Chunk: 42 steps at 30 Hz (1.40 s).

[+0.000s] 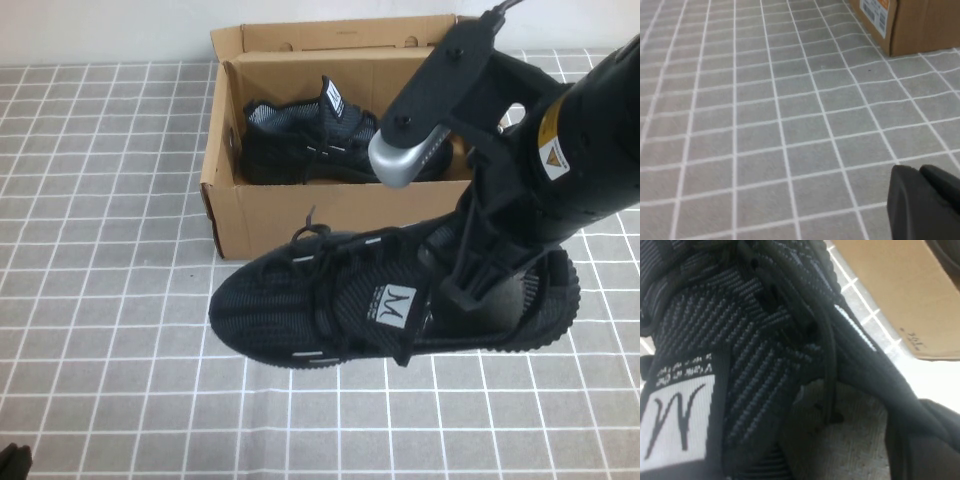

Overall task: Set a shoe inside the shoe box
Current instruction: Hand over the shoe

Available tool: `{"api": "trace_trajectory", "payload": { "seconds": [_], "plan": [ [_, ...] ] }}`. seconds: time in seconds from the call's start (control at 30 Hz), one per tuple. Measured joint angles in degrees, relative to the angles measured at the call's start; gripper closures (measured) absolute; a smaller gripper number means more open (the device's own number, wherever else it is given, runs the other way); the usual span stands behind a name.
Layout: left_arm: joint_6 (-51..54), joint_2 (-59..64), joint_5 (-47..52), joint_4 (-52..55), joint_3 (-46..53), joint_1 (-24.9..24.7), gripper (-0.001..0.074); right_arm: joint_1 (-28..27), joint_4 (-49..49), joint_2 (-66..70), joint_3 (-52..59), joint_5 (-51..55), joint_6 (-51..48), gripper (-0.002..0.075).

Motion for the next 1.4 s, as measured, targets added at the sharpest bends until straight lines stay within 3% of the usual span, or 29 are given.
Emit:
{"api": "trace_trajectory", "payload": {
  "seconds": [0.13,0.47,0.67,1.0,1.23,1.4],
  "plan": [
    [0.9,0.0,-6.08,-1.88,0.0,0.0,0.0736,0.0,1.83,0.0,0.0,0.25,-0.27,0.0733],
    [-2.75,0.0,-20.96,-28.86,0.0,0.0,0.0736,0.0,2.89,0.13,0.0,0.33,-0.17,0.0733],
    [-3.38,2.92,-5.06,-31.53,-9.49,0.0,0.0736,0.0,3.35,1.0,-0.09,0.33,0.64,0.0733],
    [1.77,33.38,26.6,-23.58,-41.74,0.0,0.0736,0.0,3.36,1.87,-0.09,0.33,5.07,0.0733],
    [9.0,49.86,30.98,-23.78,-54.5,-0.72,0.0736,0.0,3.25,1.87,-1.89,0.37,7.47,0.0733],
    [8.9,57.63,29.62,-22.53,-59.33,-7.77,0.0736,0.0,2.89,1.87,-3.09,0.37,9.32,0.0733]
  ]
}}
